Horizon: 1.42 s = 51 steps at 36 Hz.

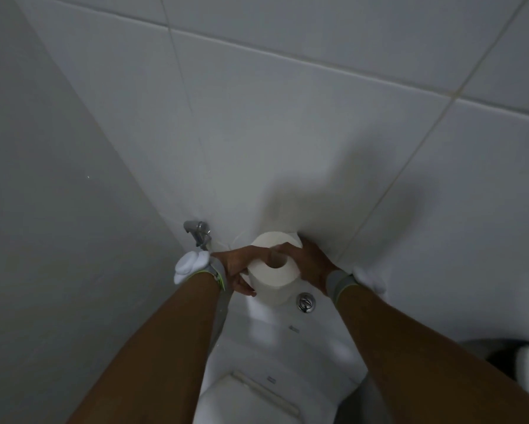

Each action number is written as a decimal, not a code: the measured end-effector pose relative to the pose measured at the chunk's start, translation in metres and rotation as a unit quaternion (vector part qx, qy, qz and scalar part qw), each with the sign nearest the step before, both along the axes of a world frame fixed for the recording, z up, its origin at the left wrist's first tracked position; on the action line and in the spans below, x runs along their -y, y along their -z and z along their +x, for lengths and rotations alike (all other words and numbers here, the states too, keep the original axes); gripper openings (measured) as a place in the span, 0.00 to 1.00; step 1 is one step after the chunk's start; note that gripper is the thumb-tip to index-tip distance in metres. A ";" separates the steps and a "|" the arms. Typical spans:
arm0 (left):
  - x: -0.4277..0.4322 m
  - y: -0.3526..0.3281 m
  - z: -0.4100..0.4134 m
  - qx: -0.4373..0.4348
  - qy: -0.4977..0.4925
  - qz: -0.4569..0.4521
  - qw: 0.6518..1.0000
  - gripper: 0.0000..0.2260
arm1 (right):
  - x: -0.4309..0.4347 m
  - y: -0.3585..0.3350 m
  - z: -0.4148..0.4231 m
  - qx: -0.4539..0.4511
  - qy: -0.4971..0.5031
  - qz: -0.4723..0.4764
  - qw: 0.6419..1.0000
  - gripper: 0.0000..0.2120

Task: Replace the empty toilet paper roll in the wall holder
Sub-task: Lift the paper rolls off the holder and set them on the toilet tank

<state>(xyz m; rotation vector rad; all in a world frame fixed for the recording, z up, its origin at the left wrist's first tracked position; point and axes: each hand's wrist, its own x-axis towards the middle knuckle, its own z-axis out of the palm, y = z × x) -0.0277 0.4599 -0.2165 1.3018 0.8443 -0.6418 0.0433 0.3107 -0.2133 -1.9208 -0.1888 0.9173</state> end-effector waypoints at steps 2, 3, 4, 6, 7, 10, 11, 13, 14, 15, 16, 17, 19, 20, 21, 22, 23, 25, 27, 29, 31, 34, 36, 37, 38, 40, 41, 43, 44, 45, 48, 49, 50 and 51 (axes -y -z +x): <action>0.001 0.000 0.000 -0.001 0.001 0.000 1.000 0.45 | -0.001 -0.004 0.002 0.003 -0.012 0.005 1.000 0.15; 0.001 0.000 0.001 -0.005 0.000 0.002 1.000 0.45 | -0.002 -0.007 0.003 0.005 -0.018 0.012 1.000 0.14; 0.001 0.001 0.002 -0.008 -0.001 0.004 1.000 0.45 | -0.003 -0.008 0.005 0.010 -0.023 0.014 1.000 0.14; -0.001 0.004 0.001 -0.015 -0.006 0.006 1.000 0.45 | -0.004 -0.008 0.006 0.013 -0.028 0.010 0.999 0.12; -0.002 0.005 0.001 -0.019 -0.008 0.006 1.000 0.45 | -0.006 -0.008 0.007 0.011 -0.024 0.012 1.000 0.10; -0.003 0.007 0.001 -0.023 -0.007 0.003 1.000 0.45 | -0.008 -0.008 0.010 0.004 -0.024 0.019 1.000 0.14; -0.004 0.007 0.000 -0.025 -0.006 0.003 1.000 0.45 | -0.008 -0.008 0.010 0.002 -0.024 0.018 1.000 0.18; -0.004 0.008 0.002 -0.030 -0.007 0.007 1.000 0.45 | -0.008 -0.006 0.012 -0.014 0.001 0.032 0.999 0.23; -0.004 0.008 0.002 -0.031 -0.008 0.009 0.999 0.46 | -0.008 -0.006 0.013 -0.019 0.013 0.044 0.999 0.23; -0.003 0.007 0.003 -0.034 -0.009 0.012 0.999 0.47 | -0.008 -0.007 0.013 -0.018 0.015 0.054 0.998 0.21; -0.003 0.008 0.003 -0.036 -0.010 0.014 0.999 0.48 | -0.008 -0.007 0.013 -0.012 0.013 0.061 0.998 0.18; -0.003 0.007 0.004 -0.037 -0.009 0.016 0.999 0.49 | -0.008 -0.009 0.012 -0.001 0.003 0.066 0.998 0.16; -0.003 0.009 0.006 -0.040 -0.009 0.020 0.999 0.49 | -0.007 -0.012 0.011 0.033 -0.028 0.068 0.997 0.19; -0.004 0.011 0.007 -0.042 -0.010 0.022 0.999 0.50 | -0.006 -0.015 0.010 0.049 -0.044 0.067 0.996 0.21; -0.003 0.013 0.008 -0.045 -0.010 0.025 0.999 0.50 | -0.004 -0.018 0.009 0.065 -0.059 0.061 0.994 0.21; -0.004 0.015 0.009 -0.047 -0.013 0.028 0.998 0.50 | -0.003 -0.021 0.008 0.081 -0.074 0.053 0.993 0.20; -0.005 0.017 0.009 -0.049 -0.011 0.029 0.998 0.50 | -0.003 -0.023 0.007 0.100 -0.085 0.042 0.990 0.19; -0.001 0.018 0.013 -0.051 -0.010 0.029 0.998 0.49 | 0.004 -0.027 0.008 0.165 -0.105 0.025 0.980 0.18; 0.000 0.017 0.013 -0.052 -0.009 0.023 0.998 0.49 | 0.006 -0.027 0.008 0.229 -0.105 0.014 0.968 0.18; 0.000 0.017 0.012 -0.055 -0.008 0.018 0.998 0.49 | 0.008 -0.023 0.005 0.264 -0.078 0.024 0.961 0.19; -0.002 0.017 0.012 -0.056 -0.011 0.015 0.998 0.49 | 0.010 -0.020 0.001 0.276 -0.021 0.040 0.960 0.20; -0.005 0.017 0.011 -0.049 -0.014 0.006 0.999 0.49 | 0.015 -0.011 -0.005 0.252 0.086 0.050 0.963 0.14; -0.005 0.015 0.009 -0.039 -0.010 0.000 0.999 0.49 | 0.018 -0.001 -0.006 0.147 0.159 0.067 0.974 0.13; -0.004 0.014 0.009 -0.034 -0.008 0.000 0.999 0.49 | 0.020 0.001 -0.007 0.075 0.194 0.082 0.975 0.12; -0.004 0.013 0.008 -0.026 -0.006 0.002 1.000 0.49 | 0.022 0.005 -0.009 0.014 0.221 0.096 0.970 0.12; -0.002 0.010 0.007 -0.012 -0.004 0.009 1.000 0.48 | 0.024 0.005 -0.012 -0.053 0.243 0.126 0.960 0.14; -0.001 0.009 0.007 -0.007 -0.007 0.011 1.000 0.47 | 0.024 0.004 -0.013 -0.068 0.248 0.139 0.956 0.14; 0.001 0.007 0.008 0.002 -0.019 0.014 1.000 0.46 | 0.022 -0.001 -0.013 -0.093 0.264 0.158 0.947 0.14; 0.001 0.007 0.009 0.006 -0.027 0.013 1.000 0.46 | 0.021 -0.004 -0.014 -0.107 0.270 0.162 0.943 0.12; 0.001 0.007 0.009 0.010 -0.033 0.013 0.999 0.45 | 0.021 -0.005 -0.013 -0.119 0.277 0.163 0.940 0.10; 0.000 0.010 0.010 0.017 -0.037 0.019 0.999 0.42 | 0.021 -0.004 -0.009 -0.124 0.284 0.157 0.938 0.12; 0.000 0.011 0.009 0.015 -0.034 0.023 0.999 0.40 | 0.021 -0.002 -0.008 -0.127 0.283 0.143 0.940 0.12; 0.000 0.012 0.009 0.015 -0.028 0.028 0.999 0.38 | 0.021 -0.002 -0.007 -0.135 0.279 0.130 0.942 0.11; 0.001 0.012 0.008 0.015 -0.020 0.034 0.999 0.37 | 0.021 -0.001 -0.007 -0.149 0.267 0.114 0.945 0.09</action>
